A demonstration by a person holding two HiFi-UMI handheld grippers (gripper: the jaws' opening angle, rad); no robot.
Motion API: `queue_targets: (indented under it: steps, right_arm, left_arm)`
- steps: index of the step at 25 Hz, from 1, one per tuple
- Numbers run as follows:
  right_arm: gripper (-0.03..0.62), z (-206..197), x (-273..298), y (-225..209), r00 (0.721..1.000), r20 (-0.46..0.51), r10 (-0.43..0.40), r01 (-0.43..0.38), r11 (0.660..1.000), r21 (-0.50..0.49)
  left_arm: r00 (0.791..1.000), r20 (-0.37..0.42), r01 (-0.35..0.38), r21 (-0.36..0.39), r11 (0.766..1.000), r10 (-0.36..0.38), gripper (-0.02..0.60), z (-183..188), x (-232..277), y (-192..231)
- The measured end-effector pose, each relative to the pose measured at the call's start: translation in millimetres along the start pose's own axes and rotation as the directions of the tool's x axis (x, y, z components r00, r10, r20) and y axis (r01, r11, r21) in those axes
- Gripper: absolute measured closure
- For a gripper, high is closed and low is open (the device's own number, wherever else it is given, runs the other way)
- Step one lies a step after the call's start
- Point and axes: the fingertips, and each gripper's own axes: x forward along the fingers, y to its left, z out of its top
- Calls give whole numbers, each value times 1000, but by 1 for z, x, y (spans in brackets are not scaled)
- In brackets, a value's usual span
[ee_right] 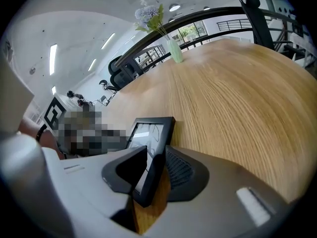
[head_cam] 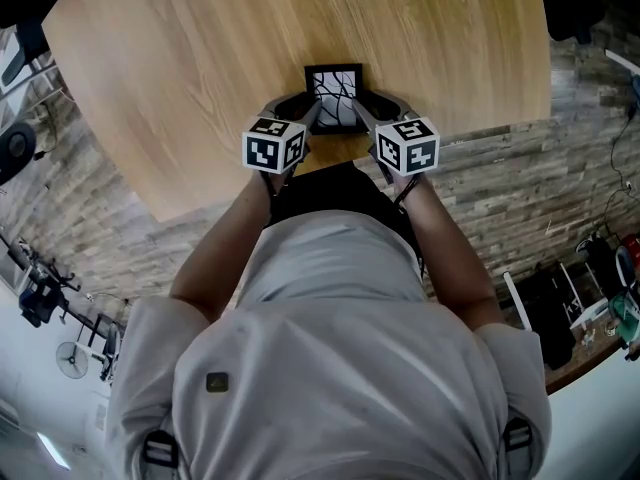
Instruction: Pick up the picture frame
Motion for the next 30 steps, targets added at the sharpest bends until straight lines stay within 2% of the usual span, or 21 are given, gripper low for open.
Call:
queue_targets:
  steps: [3, 8, 11, 18, 30]
  right_arm:
    - [459, 1, 4, 0, 1000, -4, -13, 13, 1000, 12]
    - [462, 2, 6, -3, 997, -9, -79, 79, 997, 15]
    - [496, -1, 7, -5, 994, -7, -113, 113, 994, 2]
    - [502, 2, 8, -6, 994, 5, -107, 107, 994, 1]
    - [513, 30, -31, 19, 984, 142, -112, 115, 993, -13]
  left_arm:
    - [1000, 2, -8, -12, 1000, 8, 456, 2, 2, 1]
    - [999, 3, -43, -23, 999, 44, 473, 3, 3, 3]
    - [999, 12, -50, -38, 998, 51, 480, 1, 2, 3]
    - [997, 42, -63, -74, 995, 66, 488, 4, 2, 6]
    - [983, 158, -90, -20, 996, 92, 503, 35, -35, -15]
